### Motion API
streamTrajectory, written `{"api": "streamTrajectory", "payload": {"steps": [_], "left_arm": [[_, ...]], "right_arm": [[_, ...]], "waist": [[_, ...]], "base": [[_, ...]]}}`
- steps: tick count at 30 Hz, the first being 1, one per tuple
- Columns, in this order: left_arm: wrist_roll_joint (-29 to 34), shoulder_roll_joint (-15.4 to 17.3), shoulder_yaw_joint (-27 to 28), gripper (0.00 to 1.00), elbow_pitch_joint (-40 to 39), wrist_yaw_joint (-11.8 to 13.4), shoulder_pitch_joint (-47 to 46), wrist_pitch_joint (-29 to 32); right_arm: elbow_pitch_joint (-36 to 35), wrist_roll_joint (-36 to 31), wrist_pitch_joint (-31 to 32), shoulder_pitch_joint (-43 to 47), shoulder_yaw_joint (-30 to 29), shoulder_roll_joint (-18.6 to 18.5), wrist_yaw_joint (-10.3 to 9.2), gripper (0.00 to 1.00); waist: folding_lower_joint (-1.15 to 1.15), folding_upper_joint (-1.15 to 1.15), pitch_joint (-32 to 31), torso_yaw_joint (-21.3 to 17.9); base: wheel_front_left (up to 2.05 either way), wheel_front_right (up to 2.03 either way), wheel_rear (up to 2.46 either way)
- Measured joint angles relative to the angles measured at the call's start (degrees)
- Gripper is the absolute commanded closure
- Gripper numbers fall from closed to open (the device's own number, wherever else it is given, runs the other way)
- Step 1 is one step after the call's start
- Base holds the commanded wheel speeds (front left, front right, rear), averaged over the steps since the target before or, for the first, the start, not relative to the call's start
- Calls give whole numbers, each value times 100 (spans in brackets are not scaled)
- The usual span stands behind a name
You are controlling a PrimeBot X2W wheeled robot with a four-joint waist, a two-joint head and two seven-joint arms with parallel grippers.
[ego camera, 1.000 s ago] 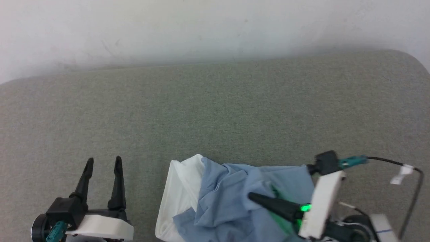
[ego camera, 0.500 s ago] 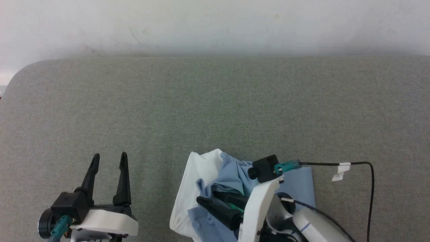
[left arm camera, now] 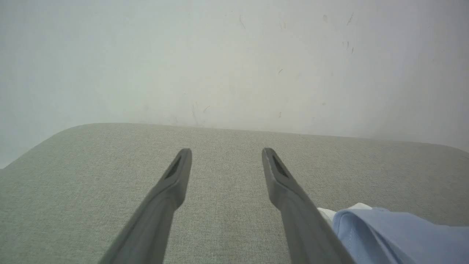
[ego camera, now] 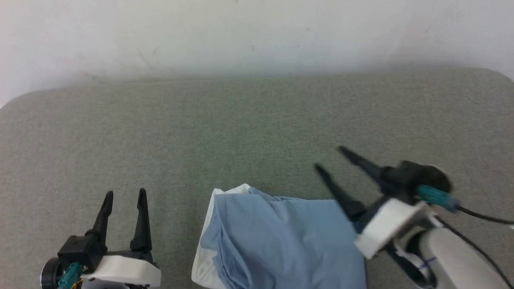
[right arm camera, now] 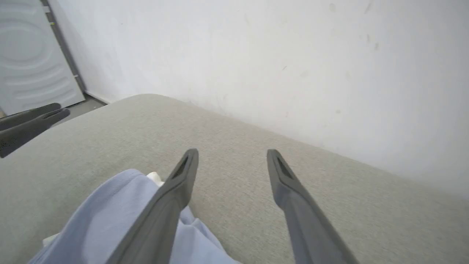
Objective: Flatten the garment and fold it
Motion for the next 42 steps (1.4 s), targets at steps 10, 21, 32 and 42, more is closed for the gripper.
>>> {"api": "streamTrajectory", "payload": {"steps": [10, 21, 32, 42], "left_arm": [[121, -10, 68, 0, 14, 18, 113, 0], [97, -26, 93, 0, 52, 18, 133, 0], [-77, -89, -27, 0, 55, 47, 135, 0], [-167, -97, -147, 0, 64, 98, 134, 0]], "right_arm": [[-1200, -1134, -570, 1948, -3071, 782, 0, 0], [-923, 82, 889, 2320, -4030, 1005, -1, 0], [928, 2810, 4103, 1847, -3899, 1074, -1, 0], [1629, 3431, 4652, 1359, -3111, 1317, 0, 100]], "waist": [[-1, 0, -146, -257], [0, 0, -193, -271], [0, 0, -255, 159], [0, 0, -233, 534]], "base": [[0, 0, 0], [0, 0, 0], [0, 0, 0], [0, 0, 0]]}}
